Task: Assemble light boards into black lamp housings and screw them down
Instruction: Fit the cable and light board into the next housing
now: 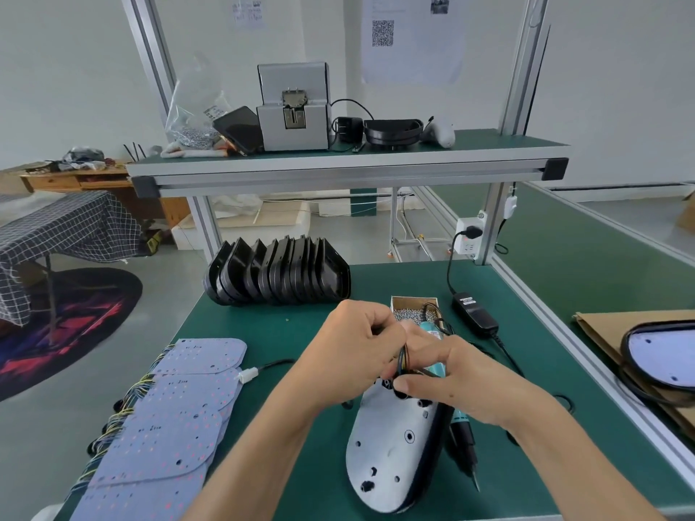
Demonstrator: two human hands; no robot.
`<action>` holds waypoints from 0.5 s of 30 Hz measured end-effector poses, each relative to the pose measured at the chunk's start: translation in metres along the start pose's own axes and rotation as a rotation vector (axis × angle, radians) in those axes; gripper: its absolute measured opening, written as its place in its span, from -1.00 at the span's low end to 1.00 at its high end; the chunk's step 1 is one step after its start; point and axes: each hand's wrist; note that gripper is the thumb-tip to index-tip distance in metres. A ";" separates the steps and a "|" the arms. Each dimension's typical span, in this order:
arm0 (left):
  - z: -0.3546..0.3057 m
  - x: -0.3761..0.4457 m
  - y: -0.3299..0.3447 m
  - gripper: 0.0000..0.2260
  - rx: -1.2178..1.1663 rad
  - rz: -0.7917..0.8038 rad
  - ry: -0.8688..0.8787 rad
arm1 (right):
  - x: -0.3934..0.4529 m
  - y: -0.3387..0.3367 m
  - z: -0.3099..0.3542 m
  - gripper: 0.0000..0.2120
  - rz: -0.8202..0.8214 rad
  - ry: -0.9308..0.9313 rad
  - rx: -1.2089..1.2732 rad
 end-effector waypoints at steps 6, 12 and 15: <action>-0.002 0.000 0.003 -0.66 -0.001 0.014 0.031 | -0.002 -0.001 -0.007 -0.81 -0.001 0.019 -0.035; -0.002 0.000 0.010 -0.65 -0.014 0.046 0.029 | -0.003 -0.004 -0.017 -0.79 0.009 0.018 -0.145; 0.001 -0.004 0.011 -0.64 0.011 0.049 0.010 | -0.004 -0.008 -0.022 -0.75 0.031 0.016 -0.175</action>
Point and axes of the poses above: each hand's wrist, its own x-axis towards the middle knuckle, its own y-axis out of the palm, z = x × y, and after that the axes turned 15 degrees about x, right-handed
